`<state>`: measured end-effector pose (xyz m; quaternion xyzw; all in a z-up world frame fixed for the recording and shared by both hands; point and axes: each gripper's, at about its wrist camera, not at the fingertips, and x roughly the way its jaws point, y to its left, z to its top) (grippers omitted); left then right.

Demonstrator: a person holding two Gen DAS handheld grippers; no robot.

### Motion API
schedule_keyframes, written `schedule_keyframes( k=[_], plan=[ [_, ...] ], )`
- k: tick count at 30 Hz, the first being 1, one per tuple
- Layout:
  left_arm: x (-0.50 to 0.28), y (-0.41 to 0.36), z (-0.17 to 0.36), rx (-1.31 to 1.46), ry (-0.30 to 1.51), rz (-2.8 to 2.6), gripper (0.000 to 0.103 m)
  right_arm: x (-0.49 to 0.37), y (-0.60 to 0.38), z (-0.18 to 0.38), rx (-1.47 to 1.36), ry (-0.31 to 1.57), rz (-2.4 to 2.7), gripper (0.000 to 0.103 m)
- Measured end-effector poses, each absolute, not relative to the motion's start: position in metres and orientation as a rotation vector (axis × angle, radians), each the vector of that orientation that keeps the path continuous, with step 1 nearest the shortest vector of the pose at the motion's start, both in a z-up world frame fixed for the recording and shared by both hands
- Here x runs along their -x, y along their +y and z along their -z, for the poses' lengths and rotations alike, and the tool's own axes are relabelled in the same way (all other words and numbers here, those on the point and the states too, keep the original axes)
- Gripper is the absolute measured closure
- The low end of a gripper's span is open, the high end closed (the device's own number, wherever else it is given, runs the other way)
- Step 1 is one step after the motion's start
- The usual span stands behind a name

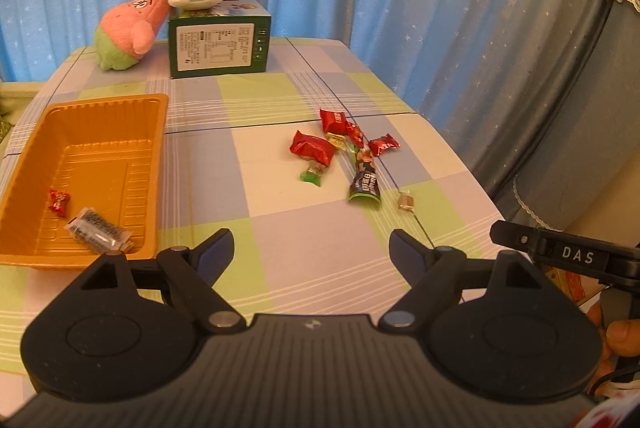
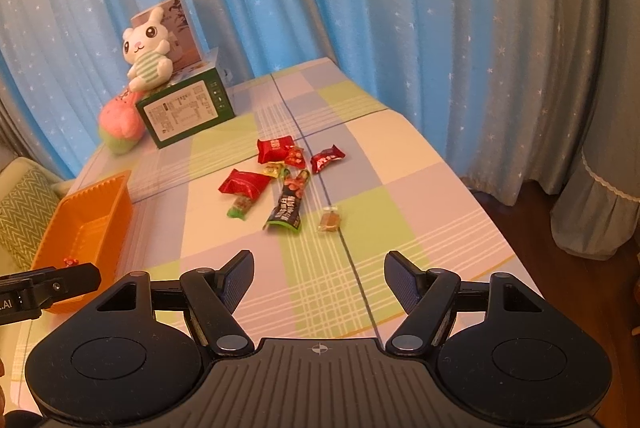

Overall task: Organize snacks
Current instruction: 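Move both open tools back toward the remaining snacks, then grasp the dark snack stick with the left tool while the right tool grasps the caramel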

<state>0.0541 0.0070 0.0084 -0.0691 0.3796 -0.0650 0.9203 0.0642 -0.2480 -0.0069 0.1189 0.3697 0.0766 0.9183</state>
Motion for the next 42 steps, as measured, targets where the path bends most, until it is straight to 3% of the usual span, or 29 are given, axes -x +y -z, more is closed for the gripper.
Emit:
schedule_keyframes(
  k=[21,42],
  plan=[
    [-0.126,-0.017,0.035,0.088,0.813,0.168,0.02,-0.12,-0.247,0.058,-0.234,0.77,-0.129,0.032],
    [-0.197,-0.012,0.085,0.104,0.83,0.2,0.022,-0.201,-0.209,0.127,-0.142,0.792,-0.112,0.069]
  ],
)
